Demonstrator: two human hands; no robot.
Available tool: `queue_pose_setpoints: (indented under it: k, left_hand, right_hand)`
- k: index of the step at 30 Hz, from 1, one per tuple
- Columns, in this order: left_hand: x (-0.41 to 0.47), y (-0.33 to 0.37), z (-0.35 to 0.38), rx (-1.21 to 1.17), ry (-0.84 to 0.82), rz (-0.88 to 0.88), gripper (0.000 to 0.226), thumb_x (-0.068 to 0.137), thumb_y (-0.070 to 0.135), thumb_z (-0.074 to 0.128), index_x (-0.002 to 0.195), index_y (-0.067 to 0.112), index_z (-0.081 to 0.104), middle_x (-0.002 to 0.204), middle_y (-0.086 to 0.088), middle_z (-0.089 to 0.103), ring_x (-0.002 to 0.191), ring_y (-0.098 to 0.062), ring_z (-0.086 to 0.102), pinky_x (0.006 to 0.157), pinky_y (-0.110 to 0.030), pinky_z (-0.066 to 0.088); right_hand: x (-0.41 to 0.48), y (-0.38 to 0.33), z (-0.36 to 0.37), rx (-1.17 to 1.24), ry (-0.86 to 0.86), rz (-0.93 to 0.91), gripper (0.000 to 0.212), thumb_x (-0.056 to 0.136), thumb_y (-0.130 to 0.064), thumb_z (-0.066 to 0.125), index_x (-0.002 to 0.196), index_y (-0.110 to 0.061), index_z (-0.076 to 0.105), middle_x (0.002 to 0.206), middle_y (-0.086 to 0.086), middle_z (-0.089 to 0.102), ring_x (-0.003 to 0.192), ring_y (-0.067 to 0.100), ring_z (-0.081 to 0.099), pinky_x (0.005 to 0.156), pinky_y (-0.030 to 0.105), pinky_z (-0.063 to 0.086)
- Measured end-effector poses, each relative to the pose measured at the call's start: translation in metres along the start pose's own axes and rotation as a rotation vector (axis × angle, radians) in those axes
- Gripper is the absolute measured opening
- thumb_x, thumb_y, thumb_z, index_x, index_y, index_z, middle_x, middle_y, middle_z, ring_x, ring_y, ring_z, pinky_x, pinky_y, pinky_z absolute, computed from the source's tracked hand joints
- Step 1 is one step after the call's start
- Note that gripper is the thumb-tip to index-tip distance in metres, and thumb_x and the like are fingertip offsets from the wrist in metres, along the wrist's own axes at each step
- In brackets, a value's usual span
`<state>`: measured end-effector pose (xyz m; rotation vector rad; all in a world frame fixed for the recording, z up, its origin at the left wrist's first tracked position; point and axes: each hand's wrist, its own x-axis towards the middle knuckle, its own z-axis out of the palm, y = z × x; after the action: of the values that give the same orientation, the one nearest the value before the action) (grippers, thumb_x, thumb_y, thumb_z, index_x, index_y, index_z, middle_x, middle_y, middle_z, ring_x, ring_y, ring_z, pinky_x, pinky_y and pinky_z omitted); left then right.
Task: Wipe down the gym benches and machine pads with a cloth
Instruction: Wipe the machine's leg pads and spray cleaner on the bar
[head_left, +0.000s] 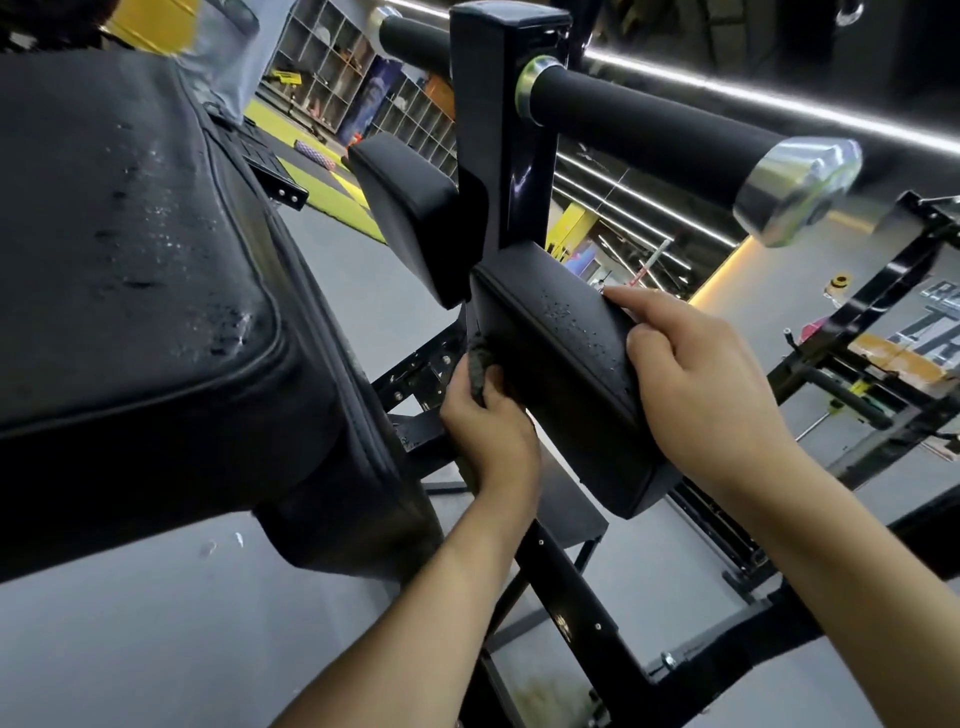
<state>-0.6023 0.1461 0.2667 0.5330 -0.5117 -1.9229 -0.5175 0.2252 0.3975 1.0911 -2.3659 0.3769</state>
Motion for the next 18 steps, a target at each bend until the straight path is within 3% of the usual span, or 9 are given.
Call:
queue_pose_setpoints:
  k: [3,6,9,11,13,15,18]
  left_hand:
    - [-0.01,0.003,-0.007,0.06,-0.026,0.08,0.031,0.096,0.001,0.056,0.121,0.013,0.071,0.11,0.0,0.073,0.102,-0.009,0.066,0.092,-0.02,0.052]
    - [0.016,0.012,0.01,-0.01,0.072,0.008,0.027,0.096,-0.003,0.056,0.119,0.002,0.068,0.109,-0.013,0.071,0.09,-0.013,0.062,0.087,-0.022,0.051]
    - [0.012,0.022,0.01,-0.026,0.14,-0.042,0.018,0.095,-0.001,0.059,0.112,0.006,0.06,0.102,-0.008,0.065,0.081,-0.009,0.058,0.075,-0.014,0.046]
    - [-0.007,0.02,-0.003,-0.028,0.069,0.022,0.016,0.094,-0.001,0.06,0.105,0.011,0.061,0.092,0.003,0.064,0.077,0.002,0.059,0.073,-0.011,0.045]
    - [-0.019,0.021,-0.014,-0.03,-0.014,0.047,0.017,0.094,0.003,0.063,0.103,0.018,0.067,0.092,0.009,0.067,0.083,0.001,0.064,0.078,-0.016,0.051]
    - [-0.007,0.024,-0.007,-0.062,0.012,0.039,0.017,0.094,0.003,0.063,0.106,0.012,0.071,0.097,0.003,0.07,0.088,-0.006,0.067,0.084,-0.02,0.055]
    - [0.015,0.036,0.009,-0.103,0.113,0.016,0.021,0.096,0.0,0.06,0.113,0.0,0.071,0.104,-0.01,0.072,0.086,-0.007,0.066,0.079,-0.009,0.051]
  right_hand:
    - [-0.004,-0.002,-0.003,0.131,-0.008,-0.004,0.045,0.098,-0.01,0.041,0.133,-0.034,0.058,0.114,-0.03,0.058,0.096,-0.015,0.051,0.075,-0.001,0.036]
    - [-0.006,-0.003,-0.004,0.22,-0.015,0.01,0.048,0.096,-0.005,0.042,0.126,-0.037,0.063,0.103,-0.043,0.052,0.097,-0.027,0.047,0.073,-0.007,0.033]
    - [-0.004,-0.003,-0.003,0.22,-0.025,0.018,0.051,0.096,-0.006,0.041,0.118,-0.047,0.062,0.097,-0.044,0.055,0.098,-0.021,0.05,0.073,-0.001,0.038]
    - [-0.005,-0.003,-0.003,0.221,-0.03,0.029,0.048,0.096,-0.01,0.041,0.121,-0.045,0.063,0.103,-0.039,0.057,0.104,-0.012,0.052,0.081,0.01,0.042]
    - [-0.005,-0.003,-0.002,0.229,-0.02,0.035,0.046,0.09,-0.021,0.04,0.126,-0.04,0.062,0.111,-0.031,0.059,0.107,-0.004,0.054,0.085,0.02,0.044]
    - [-0.005,-0.002,-0.002,0.232,-0.016,0.039,0.051,0.083,-0.027,0.037,0.125,-0.041,0.062,0.11,-0.032,0.058,0.105,-0.009,0.052,0.081,0.021,0.043]
    - [-0.004,-0.002,-0.002,0.246,-0.029,0.036,0.044,0.094,-0.018,0.041,0.125,-0.04,0.062,0.109,-0.034,0.056,0.099,-0.016,0.05,0.077,0.019,0.04]
